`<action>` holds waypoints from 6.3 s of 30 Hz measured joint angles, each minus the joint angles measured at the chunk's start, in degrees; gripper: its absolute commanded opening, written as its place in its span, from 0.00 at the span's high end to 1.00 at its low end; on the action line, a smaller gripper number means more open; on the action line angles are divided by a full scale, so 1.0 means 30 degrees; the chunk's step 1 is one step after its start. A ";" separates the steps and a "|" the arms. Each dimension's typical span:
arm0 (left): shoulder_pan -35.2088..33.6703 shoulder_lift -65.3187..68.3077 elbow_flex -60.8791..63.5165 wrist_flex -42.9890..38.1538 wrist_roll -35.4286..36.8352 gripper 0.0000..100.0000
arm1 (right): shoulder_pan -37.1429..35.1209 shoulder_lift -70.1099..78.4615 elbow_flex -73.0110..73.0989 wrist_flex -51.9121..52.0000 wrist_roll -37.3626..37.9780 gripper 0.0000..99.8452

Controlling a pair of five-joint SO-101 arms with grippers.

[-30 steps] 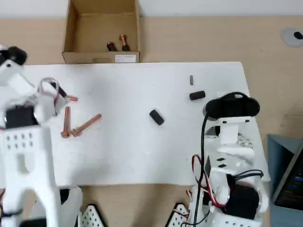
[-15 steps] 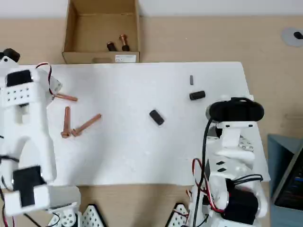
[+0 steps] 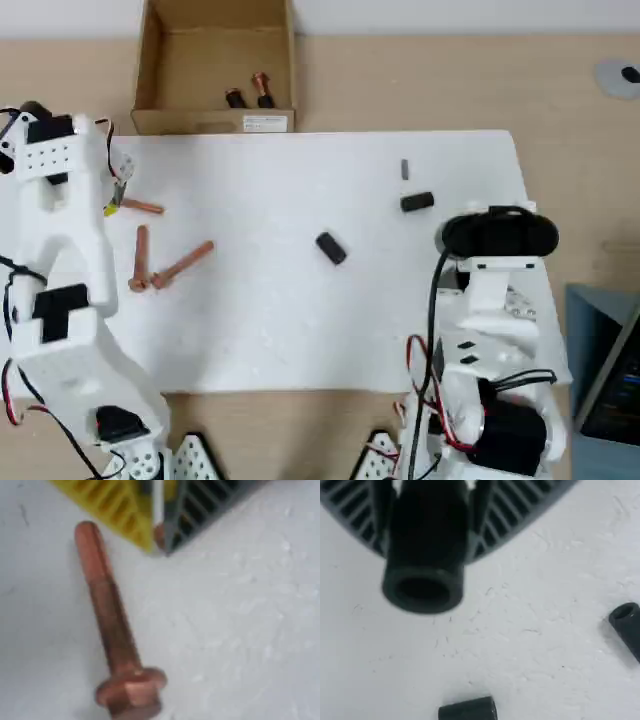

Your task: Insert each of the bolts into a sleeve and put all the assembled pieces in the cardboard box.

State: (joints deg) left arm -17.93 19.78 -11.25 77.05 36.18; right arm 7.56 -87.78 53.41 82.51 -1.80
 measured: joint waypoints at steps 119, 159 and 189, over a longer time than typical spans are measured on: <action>1.3685 -4.1319 2.5377 -1.0520 -0.4278 1.00 | -1.5560 -0.5275 0.5978 -0.3663 -0.1963 0.99; 1.7582 -4.1407 2.7048 -1.0256 -0.3751 1.00 | -1.7700 -0.5275 0.6330 -0.5832 0.1553 0.99; 1.6117 -4.1348 2.7634 -0.7473 -0.6271 0.82 | -1.7758 -0.5275 0.6359 -0.5861 0.2667 0.99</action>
State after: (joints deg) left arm 30.42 -104.26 71.65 54.64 17.36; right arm -45.71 -103.60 72.48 64.92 6.20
